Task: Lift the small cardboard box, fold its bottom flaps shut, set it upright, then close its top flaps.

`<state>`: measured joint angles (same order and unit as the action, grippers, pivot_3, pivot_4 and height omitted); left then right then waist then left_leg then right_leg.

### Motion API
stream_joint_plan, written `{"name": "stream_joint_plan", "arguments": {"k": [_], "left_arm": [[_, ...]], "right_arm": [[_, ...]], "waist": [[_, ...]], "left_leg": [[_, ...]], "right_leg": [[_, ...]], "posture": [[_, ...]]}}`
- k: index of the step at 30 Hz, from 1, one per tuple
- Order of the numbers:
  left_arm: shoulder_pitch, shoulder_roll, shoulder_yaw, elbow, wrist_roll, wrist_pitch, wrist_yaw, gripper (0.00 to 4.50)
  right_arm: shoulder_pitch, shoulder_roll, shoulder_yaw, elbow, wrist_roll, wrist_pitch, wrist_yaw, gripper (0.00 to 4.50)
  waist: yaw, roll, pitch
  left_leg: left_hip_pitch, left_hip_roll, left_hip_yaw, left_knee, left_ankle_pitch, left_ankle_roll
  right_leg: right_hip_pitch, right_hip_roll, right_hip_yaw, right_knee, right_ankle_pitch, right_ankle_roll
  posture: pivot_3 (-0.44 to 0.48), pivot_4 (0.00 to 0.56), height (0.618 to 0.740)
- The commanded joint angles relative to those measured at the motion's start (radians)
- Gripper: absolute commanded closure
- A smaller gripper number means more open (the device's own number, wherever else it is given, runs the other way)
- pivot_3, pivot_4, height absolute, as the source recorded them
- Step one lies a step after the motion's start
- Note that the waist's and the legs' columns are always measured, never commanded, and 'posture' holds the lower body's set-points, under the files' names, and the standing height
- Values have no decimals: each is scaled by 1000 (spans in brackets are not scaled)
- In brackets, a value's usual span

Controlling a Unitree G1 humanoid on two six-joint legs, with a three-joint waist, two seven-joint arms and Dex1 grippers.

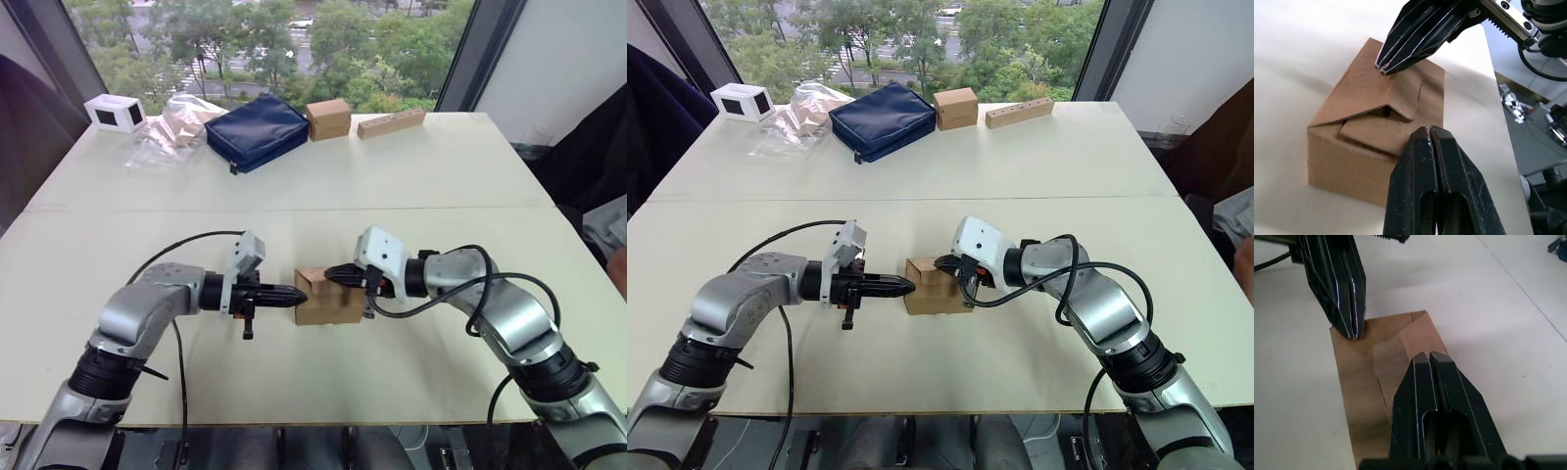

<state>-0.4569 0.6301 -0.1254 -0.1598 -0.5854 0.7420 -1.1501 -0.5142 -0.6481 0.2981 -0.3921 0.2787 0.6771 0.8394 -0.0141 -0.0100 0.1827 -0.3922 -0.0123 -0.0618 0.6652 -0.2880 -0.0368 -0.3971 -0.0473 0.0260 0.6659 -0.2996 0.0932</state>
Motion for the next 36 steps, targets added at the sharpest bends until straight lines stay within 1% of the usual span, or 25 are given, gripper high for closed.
{"name": "stream_joint_plan", "arguments": {"k": [1,3,6,8,15,17,21,23,26,31,36], "left_arm": [[-60,-16,49,19,-33,-1,11,4488],[-82,-42,45,48,-15,-19,39,4488],[-117,-91,10,124,74,-104,94,4488],[-128,-106,-7,150,103,-139,94,4488],[-142,-143,-46,199,143,-182,72,4488],[-139,-149,-48,201,148,-188,73,4488],[-133,-156,-43,199,147,-184,78,4488],[-130,-163,-36,197,142,-176,85,4488],[-127,-170,-25,192,128,-164,91,4488],[-130,-176,-19,188,125,-156,97,4488],[-131,-175,-8,187,115,-144,101,4488]], "right_arm": [[-1,0,-17,-34,-9,-10,-6,4500],[-1,2,-17,-34,-11,-11,-9,4500],[-4,6,-15,-36,-14,-11,-17,4500],[-4,7,-16,-40,-15,-9,-20,4500],[-5,10,-36,-55,-18,-5,-38,4500],[-5,55,-98,-76,37,20,-75,4500],[50,37,-129,-176,118,90,-46,4500],[83,22,-110,-221,131,110,-42,4500],[99,18,-94,-241,129,122,-50,4500],[103,5,-22,-224,75,105,-62,4500],[102,-24,17,-193,24,75,-54,4500]], "waist": [[1,0,0],[2,0,0],[2,0,0],[2,0,0],[0,0,0],[0,0,0],[3,0,0],[4,0,0],[1,0,0],[-1,0,0],[1,0,0]], "left_leg": [[0,0,0,0,0,0],[0,-1,0,0,0,0],[0,-1,0,0,0,0],[0,-2,0,0,0,0],[0,-1,0,0,0,0],[0,-1,0,0,0,0],[0,-1,0,0,0,0],[-1,-2,-1,0,0,0],[0,-2,0,0,0,0],[0,-1,-1,0,0,0],[0,-2,-1,0,0,0]], "right_leg": [[0,0,0,0,0,0],[0,0,0,0,0,0],[0,0,0,0,0,0],[0,0,0,0,0,0],[0,0,0,0,0,0],[0,0,0,0,0,0],[0,0,0,0,0,0],[0,0,0,0,0,0],[0,-1,0,0,0,0],[0,1,0,0,0,0],[0,0,0,0,0,0]], "posture": [[0,150,740],[0,150,740],[0,150,740],[0,150,740],[0,150,740],[0,150,740],[0,150,740],[0,150,740],[0,150,740],[0,150,740],[0,150,740]]}}
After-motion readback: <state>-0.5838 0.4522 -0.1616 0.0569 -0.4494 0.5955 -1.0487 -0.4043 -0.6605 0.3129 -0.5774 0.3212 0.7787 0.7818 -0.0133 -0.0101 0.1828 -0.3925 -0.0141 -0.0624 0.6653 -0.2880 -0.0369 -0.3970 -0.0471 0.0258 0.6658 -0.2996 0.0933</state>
